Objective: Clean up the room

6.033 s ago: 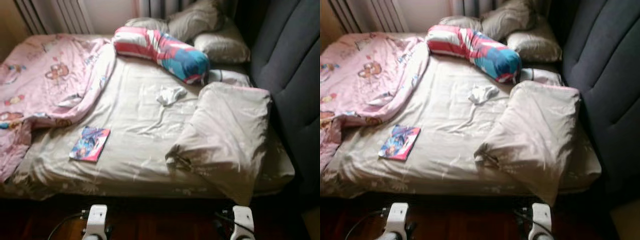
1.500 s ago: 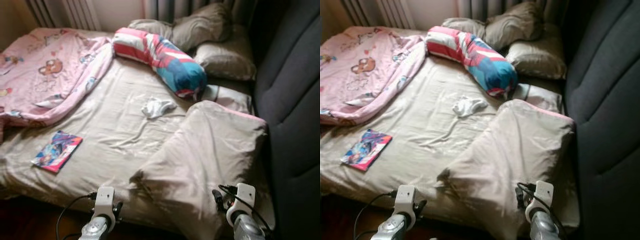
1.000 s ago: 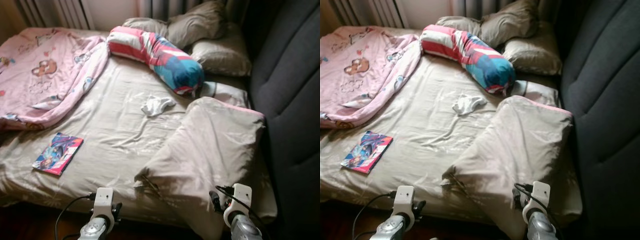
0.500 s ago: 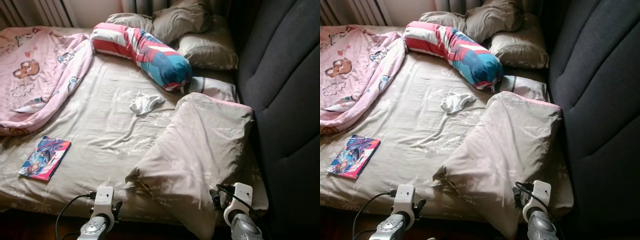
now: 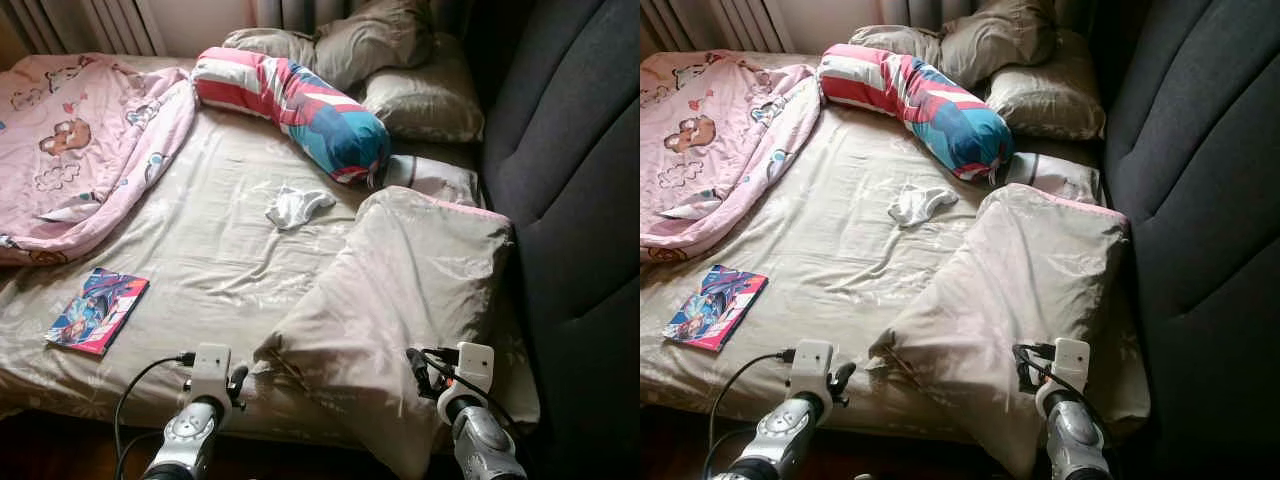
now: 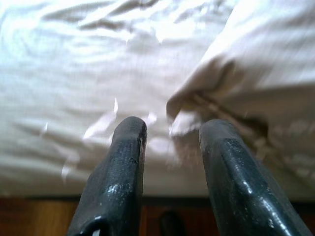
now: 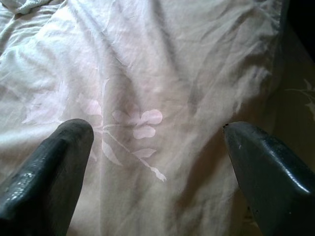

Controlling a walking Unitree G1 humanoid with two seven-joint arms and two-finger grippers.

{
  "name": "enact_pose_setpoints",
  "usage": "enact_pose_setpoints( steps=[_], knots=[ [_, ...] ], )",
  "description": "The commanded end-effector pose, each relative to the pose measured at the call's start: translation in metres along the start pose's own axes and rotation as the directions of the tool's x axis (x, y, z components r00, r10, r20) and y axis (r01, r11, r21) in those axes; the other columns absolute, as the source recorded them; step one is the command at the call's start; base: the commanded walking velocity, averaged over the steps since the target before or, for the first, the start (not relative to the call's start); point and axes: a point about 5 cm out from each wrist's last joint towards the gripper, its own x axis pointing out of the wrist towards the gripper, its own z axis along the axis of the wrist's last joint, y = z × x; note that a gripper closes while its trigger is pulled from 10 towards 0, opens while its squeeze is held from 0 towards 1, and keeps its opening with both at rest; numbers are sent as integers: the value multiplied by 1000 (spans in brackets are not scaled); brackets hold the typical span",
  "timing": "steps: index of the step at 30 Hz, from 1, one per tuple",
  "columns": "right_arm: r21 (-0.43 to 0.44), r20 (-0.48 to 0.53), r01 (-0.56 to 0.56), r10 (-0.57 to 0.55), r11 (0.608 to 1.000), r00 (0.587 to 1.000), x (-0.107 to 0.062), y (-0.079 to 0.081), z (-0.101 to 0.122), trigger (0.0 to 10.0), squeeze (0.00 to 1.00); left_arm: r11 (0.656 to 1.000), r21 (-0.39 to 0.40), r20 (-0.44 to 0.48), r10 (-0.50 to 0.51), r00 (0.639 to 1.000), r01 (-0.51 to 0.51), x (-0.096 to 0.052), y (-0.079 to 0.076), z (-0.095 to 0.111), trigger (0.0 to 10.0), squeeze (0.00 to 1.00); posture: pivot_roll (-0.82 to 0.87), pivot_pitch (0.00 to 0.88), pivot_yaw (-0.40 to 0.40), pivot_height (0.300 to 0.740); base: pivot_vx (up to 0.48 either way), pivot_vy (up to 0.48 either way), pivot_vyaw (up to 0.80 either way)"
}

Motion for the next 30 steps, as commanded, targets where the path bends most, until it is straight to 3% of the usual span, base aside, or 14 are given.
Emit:
enact_pose_setpoints(
  steps=[1, 2, 8, 17, 23, 30],
  knots=[
    [-1, 11, 10, -10, 1000, 1000, -1, 0, -1, 10000, 0, 1000, 4, 24, -9, 1000, 9, 1, -2, 3, 10000, 0, -52, 162, -1, 740, 0, 0, 0],
    [-5, 38, 9, -9, 1000, 999, 0, 2, 4, 10000, 0, 1000, 12, 89, -4, 996, 3, 3, -2, 14, 10000, 0, -54, 162, -1, 740, 0, 0, 0],
    [-59, 60, -17, 20, 998, 998, 3, 7, 11, 10000, 0, 1000, 13, 171, -10, 985, 8, 2, -2, 24, 10000, 0, -57, 163, -4, 740, 0, 0, 0],
    [-59, 61, -2, 6, 998, 998, 3, 7, 11, 10000, 0, 1000, 3, 212, -12, 977, 11, 1, -5, 29, 10000, 0, -53, 162, -7, 705, 0, 0, 0],
    [-15, 70, 21, -20, 1000, 997, 4, 6, 12, 10000, 0, 1000, 7, 213, -31, 977, 30, 3, -7, 32, 10000, 0, -53, 162, -3, 705, 0, 0, 0],
    [-28, 61, 8, -6, 1000, 998, 4, 9, 12, 10000, 0, 999, 12, 205, -43, 978, 42, 3, -8, 32, 10000, 0, -51, 161, 0, 705, 0, 0, 0]
  ],
)
